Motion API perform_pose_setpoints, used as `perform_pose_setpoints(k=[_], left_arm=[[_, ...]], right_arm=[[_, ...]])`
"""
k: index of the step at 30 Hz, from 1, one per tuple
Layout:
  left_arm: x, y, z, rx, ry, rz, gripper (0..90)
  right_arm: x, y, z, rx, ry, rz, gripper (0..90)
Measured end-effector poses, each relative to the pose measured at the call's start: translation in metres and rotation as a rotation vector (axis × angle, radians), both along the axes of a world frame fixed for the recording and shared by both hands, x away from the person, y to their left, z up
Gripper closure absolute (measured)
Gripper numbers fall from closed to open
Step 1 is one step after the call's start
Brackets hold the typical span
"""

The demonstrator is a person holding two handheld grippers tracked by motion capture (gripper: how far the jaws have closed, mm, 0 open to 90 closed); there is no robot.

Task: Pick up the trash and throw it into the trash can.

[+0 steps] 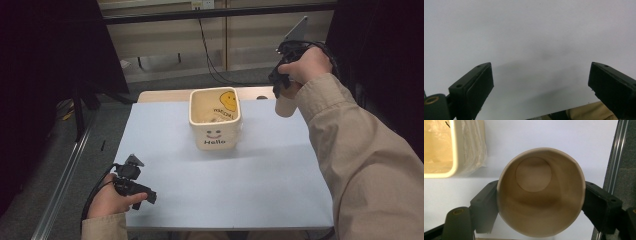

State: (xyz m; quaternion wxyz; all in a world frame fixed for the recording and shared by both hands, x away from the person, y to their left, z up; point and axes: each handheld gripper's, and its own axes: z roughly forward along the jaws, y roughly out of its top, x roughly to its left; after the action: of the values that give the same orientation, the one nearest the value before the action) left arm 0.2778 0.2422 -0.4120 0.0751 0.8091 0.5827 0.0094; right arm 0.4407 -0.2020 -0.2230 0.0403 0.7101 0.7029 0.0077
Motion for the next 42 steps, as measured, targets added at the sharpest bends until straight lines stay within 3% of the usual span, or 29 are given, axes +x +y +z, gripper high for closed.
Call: perform_pose_setpoints(k=[15, 37, 42], left_arm=[[-0.001, 0.001, 0.001, -0.011, -0.003, 0.01, 5.9], [-0.001, 0.001, 0.001, -0.014, -0.009, 0.007, 5.9], [0.0, 0.001, 0.001, -0.011, 0.006, -0.004, 5.9]], right_arm=[[0.015, 0.024, 0.021, -0.005, -0.009, 0.046, 21.5], [0.037, 0.074, 0.046, -0.003, -0.025, 0.123, 21.6], [0.041, 0.086, 0.051, -0.014, -0.037, 0.145, 21.6]])
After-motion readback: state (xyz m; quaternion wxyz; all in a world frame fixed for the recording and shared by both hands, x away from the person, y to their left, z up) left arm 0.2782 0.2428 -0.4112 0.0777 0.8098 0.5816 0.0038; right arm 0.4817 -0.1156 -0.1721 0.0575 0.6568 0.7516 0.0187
